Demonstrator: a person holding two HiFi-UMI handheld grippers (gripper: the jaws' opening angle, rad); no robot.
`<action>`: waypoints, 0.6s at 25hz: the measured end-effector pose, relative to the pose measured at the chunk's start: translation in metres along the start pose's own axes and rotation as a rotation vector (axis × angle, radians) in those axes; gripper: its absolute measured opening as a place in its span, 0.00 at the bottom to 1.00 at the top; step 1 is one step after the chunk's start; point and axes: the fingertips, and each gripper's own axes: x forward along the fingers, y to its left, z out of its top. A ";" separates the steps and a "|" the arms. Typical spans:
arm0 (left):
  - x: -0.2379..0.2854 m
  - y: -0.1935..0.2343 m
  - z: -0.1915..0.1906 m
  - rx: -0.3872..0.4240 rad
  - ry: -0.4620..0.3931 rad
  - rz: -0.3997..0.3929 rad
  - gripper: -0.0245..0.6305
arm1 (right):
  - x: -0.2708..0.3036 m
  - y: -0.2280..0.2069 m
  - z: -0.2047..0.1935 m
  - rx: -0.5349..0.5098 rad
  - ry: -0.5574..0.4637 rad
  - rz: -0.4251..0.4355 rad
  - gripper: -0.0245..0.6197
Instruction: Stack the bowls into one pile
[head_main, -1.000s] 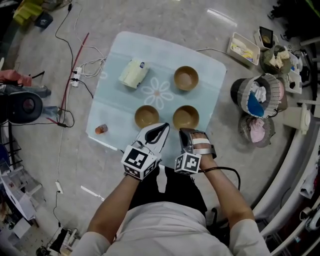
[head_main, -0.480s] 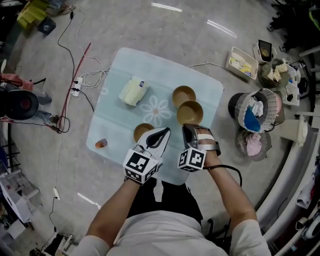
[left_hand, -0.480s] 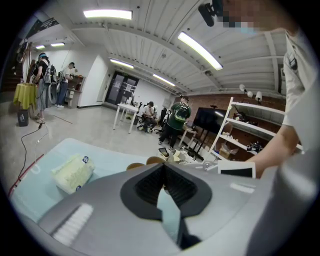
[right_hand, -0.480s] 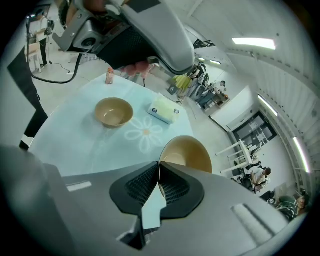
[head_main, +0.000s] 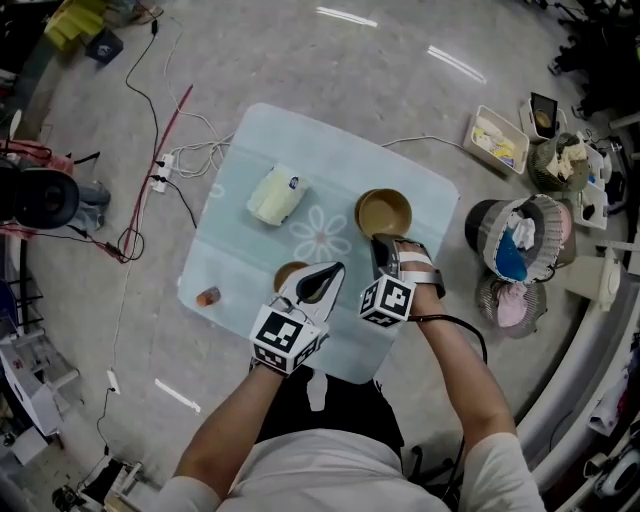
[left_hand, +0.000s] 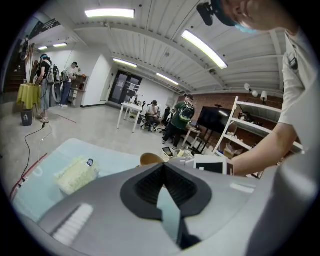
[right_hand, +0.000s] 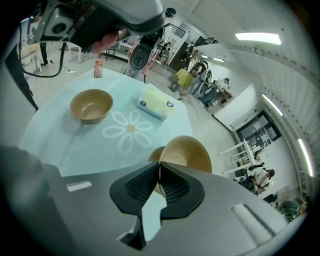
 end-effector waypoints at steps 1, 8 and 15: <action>0.000 0.002 0.000 -0.002 0.001 0.004 0.05 | 0.004 0.000 -0.001 -0.003 0.005 0.006 0.08; -0.003 0.011 -0.006 -0.019 0.006 0.022 0.05 | 0.024 0.006 -0.005 0.027 0.032 0.057 0.08; -0.007 0.015 -0.008 -0.025 0.007 0.030 0.05 | 0.024 0.007 0.002 0.135 -0.003 0.084 0.17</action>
